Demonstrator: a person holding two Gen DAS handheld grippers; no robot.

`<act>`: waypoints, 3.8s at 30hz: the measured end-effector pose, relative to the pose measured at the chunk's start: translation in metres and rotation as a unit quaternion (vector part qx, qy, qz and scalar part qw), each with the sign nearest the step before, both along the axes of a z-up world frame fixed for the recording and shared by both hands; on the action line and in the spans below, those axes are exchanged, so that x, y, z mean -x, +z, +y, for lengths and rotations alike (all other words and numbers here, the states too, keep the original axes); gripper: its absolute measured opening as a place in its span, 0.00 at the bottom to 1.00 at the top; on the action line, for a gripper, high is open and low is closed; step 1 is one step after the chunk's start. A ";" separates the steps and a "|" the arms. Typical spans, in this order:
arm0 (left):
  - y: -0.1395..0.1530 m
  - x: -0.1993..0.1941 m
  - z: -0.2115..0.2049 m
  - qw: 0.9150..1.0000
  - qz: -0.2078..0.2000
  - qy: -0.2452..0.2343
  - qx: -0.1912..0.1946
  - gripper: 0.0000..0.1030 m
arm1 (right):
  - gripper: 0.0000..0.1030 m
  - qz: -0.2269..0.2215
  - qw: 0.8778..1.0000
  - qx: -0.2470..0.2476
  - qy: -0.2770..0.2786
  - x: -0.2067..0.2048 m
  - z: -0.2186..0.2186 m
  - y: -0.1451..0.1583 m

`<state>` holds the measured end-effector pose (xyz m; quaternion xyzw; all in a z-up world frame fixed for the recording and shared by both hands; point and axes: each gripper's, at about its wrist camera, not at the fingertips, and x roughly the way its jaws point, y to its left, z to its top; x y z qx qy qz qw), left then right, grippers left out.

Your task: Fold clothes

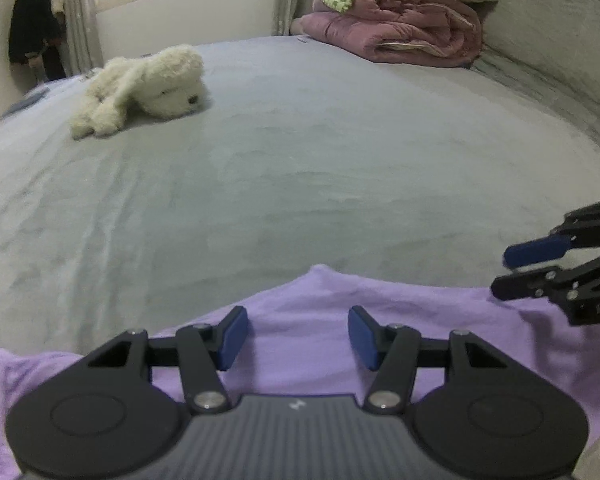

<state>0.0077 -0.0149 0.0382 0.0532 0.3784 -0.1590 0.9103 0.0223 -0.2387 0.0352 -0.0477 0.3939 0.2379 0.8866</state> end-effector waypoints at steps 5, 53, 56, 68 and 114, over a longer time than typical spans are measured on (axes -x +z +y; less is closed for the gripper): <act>-0.002 0.001 -0.014 0.999 -0.018 -0.021 -0.017 0.55 | 0.41 0.003 1.000 0.005 0.011 -0.005 -0.015 -0.001; -0.012 0.007 -0.034 0.998 -0.003 -0.046 0.032 0.57 | 0.12 -0.046 0.995 0.050 0.071 0.021 -0.012 0.003; -0.013 0.008 -0.035 0.998 -0.003 -0.047 0.032 0.57 | 0.12 -0.047 0.991 0.070 0.105 0.020 0.003 -0.003; -0.015 -0.017 -0.015 0.996 0.010 -0.004 0.093 0.57 | 0.31 -0.070 0.991 0.106 -0.031 0.001 -0.033 0.009; 0.004 -0.020 0.026 0.989 -0.007 0.065 0.135 0.57 | 0.02 -0.049 0.995 0.086 0.032 0.036 -0.048 0.001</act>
